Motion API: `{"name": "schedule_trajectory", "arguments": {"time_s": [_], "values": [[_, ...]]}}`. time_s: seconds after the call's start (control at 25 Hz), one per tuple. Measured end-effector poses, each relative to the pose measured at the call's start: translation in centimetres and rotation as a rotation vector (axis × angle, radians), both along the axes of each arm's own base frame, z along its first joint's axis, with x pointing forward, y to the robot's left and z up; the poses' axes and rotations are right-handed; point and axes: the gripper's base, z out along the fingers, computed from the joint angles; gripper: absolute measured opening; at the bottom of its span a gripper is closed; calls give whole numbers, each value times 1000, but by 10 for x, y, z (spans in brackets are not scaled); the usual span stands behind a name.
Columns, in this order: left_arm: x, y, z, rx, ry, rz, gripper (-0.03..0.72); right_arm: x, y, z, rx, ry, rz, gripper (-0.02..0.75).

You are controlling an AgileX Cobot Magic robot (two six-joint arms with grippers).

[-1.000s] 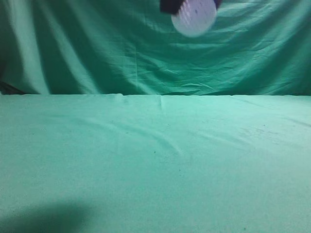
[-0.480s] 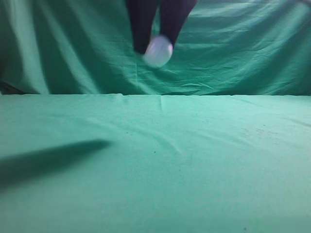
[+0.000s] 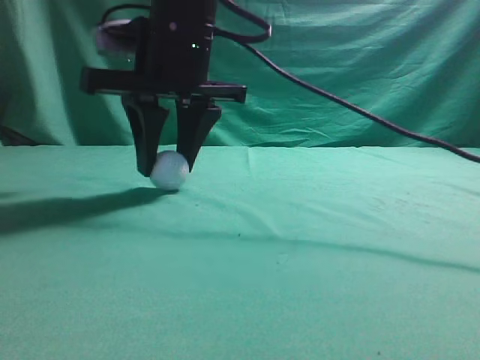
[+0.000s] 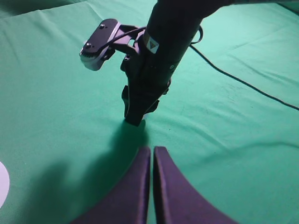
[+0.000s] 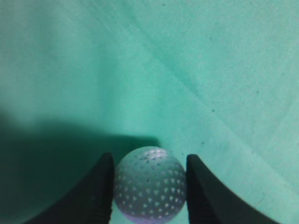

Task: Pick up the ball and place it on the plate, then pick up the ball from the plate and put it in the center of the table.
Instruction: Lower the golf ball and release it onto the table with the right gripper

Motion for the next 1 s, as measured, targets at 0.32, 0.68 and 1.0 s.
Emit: {"name": "schedule_trajectory", "arguments": {"time_s": [0.32, 0.68, 1.0], "values": [[0, 0, 0, 0, 0, 0, 0, 8, -1, -1, 19, -21, -11, 315], [0, 0, 0, 0, -1, 1, 0, 6, -3, 27, 46, -50, -10, 525], [0, 0, 0, -1, -5, 5, 0, -22, -33, 162, 196, -234, -10, 204]]}}
